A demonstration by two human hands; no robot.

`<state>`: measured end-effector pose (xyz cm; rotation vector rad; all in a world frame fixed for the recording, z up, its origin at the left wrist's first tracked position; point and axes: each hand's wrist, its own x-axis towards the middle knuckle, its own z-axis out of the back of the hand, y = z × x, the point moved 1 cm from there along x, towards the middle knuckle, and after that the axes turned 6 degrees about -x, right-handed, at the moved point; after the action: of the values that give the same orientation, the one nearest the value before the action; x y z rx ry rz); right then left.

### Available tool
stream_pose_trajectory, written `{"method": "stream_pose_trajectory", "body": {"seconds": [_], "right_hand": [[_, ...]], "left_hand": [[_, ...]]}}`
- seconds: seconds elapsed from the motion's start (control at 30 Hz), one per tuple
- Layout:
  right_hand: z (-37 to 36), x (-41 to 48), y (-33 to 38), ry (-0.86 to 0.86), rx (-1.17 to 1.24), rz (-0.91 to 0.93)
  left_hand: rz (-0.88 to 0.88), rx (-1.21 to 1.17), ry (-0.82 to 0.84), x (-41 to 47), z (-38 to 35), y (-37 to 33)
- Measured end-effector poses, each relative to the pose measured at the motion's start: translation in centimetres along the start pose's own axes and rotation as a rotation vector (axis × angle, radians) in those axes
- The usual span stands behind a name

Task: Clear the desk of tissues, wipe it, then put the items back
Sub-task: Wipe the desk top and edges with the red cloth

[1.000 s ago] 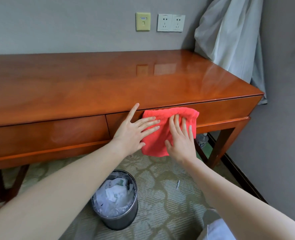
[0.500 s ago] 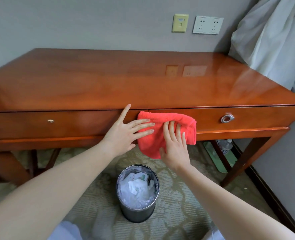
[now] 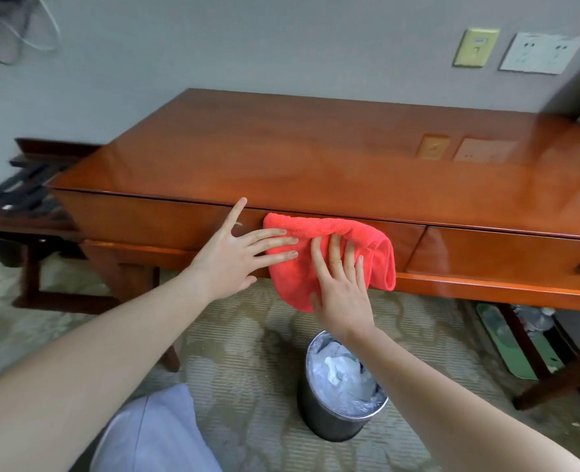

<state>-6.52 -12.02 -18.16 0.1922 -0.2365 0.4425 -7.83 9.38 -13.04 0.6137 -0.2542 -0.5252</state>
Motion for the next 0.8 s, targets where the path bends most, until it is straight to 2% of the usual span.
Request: {"method": "stream_pose_trajectory", "body": {"seconds": [0.27, 0.5, 0.8], "right_hand": [[-2.5, 3.4, 7.5, -0.041, -0.185, 0.116], [-3.7, 7.0, 14.5, -0.034, -0.374, 0.321], [-3.4, 11.2, 22.6, 0.095, -0.555, 0.622]], "left_hand": [[0.105, -0.035, 0.062, -6.9, -4.3, 4.2], [0.262, -0.088, 0.139, -13.5, -9.3, 7.1], [0.445, -0.216, 0.173, -19.6, -14.7, 8.6]]}}
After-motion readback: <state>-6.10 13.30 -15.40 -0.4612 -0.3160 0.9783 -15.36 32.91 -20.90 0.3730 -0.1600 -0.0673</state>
